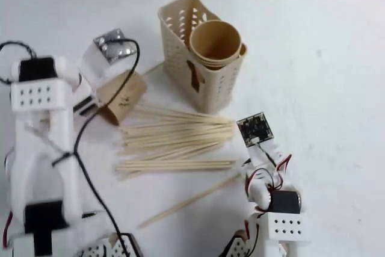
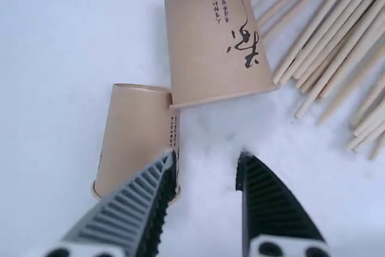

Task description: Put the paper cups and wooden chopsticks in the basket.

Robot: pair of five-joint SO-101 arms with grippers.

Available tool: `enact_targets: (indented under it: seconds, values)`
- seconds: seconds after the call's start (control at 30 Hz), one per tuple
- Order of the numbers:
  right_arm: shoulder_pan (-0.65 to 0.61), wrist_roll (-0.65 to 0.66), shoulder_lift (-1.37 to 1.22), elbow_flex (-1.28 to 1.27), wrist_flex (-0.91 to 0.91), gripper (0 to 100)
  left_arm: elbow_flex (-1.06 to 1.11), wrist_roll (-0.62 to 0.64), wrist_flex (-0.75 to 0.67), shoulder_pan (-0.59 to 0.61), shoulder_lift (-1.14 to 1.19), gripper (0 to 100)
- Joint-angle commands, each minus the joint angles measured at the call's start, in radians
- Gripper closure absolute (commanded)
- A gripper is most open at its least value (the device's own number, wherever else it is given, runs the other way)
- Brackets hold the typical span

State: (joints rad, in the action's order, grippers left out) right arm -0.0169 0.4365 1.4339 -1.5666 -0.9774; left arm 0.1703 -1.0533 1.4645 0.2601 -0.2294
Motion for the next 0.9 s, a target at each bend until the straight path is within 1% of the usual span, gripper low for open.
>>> enact_targets:
  seconds: [0.0,0.13,0.2,0.27,0.37,0.43,0.53,0.67,0.87]
  values:
    - [0.004,0.009,0.013,0.006,0.019,98.1,0.226,0.008,-0.184,-0.015,-0.196,82]
    - [0.004,0.009,0.013,0.006,0.019,98.1,0.376,0.002,-0.31,-0.01,-0.265,82]
    - [0.004,0.009,0.013,0.006,0.019,98.1,0.431,-0.052,-0.348,0.005,-0.289,82]
    - [0.004,0.009,0.013,0.006,0.019,98.1,0.486,-0.083,-0.387,0.015,-0.308,80]
    - [0.001,0.009,0.013,0.006,0.019,98.1,0.566,-0.086,-0.485,0.019,-0.337,76]
    - [0.001,0.009,0.013,0.006,0.019,98.1,0.608,-0.087,-0.545,0.012,-0.355,75]
    - [-0.001,0.009,0.013,0.006,0.019,98.1,0.644,-0.089,-0.626,-0.008,-0.361,75]
    - [-0.001,0.009,0.013,0.006,0.019,98.1,0.686,-0.11,-0.686,-0.042,-0.36,74]
    - [-0.001,0.009,0.013,0.006,0.019,98.1,0.695,-0.11,-0.772,-0.065,-0.36,74]
